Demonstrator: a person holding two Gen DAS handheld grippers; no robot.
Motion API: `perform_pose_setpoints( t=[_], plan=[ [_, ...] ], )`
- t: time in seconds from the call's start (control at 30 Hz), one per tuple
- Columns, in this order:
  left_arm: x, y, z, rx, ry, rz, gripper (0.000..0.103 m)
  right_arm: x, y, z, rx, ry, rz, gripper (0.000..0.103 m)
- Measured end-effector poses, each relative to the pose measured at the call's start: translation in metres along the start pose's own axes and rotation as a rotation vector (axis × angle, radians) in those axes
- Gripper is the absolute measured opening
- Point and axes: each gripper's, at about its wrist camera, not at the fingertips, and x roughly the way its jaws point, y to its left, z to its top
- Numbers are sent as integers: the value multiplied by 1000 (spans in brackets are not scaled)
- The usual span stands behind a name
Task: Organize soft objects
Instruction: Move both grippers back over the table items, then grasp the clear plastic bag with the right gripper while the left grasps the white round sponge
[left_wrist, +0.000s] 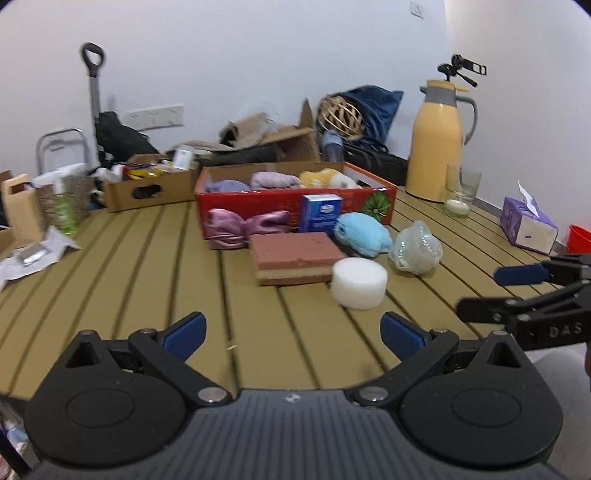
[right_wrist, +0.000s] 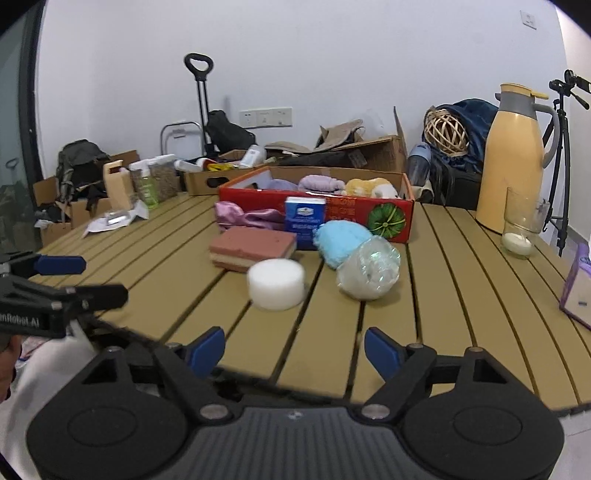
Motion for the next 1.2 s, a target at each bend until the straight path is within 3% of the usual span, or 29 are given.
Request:
perform_pose_setpoints(
  t=[0.17, 0.23, 0.37, 0.47, 0.5, 0.6, 0.9, 1.0, 1.2],
  plan=[
    [54, -21, 17, 14, 22, -75, 92, 37, -28, 20, 58, -8, -19, 72],
    [76, -31, 21, 36, 36, -84, 81, 53, -39, 27, 69, -18, -42, 69],
    [112, -44, 25, 44, 70, -111, 77, 86, -54, 35, 67, -19, -102, 61],
    [125, -49, 25, 38, 63, -118, 56, 108, -63, 37, 85, -4, -86, 55],
    [126, -49, 24, 38, 56, -125, 56, 115, -65, 38, 90, 7, -71, 43],
    [129, -46, 25, 18, 56, -147, 55, 124, -66, 35, 97, -1, -47, 37],
    [132, -49, 21, 44, 34, -147, 55, 130, -67, 30, 106, -2, -37, 33],
    [128, -52, 22, 46, 26, -140, 49, 129, -68, 29, 114, -6, -33, 31],
    [98, -57, 32, 70, -37, -119, 48, 112, -63, 33, 112, -49, -48, 29]
  ],
)
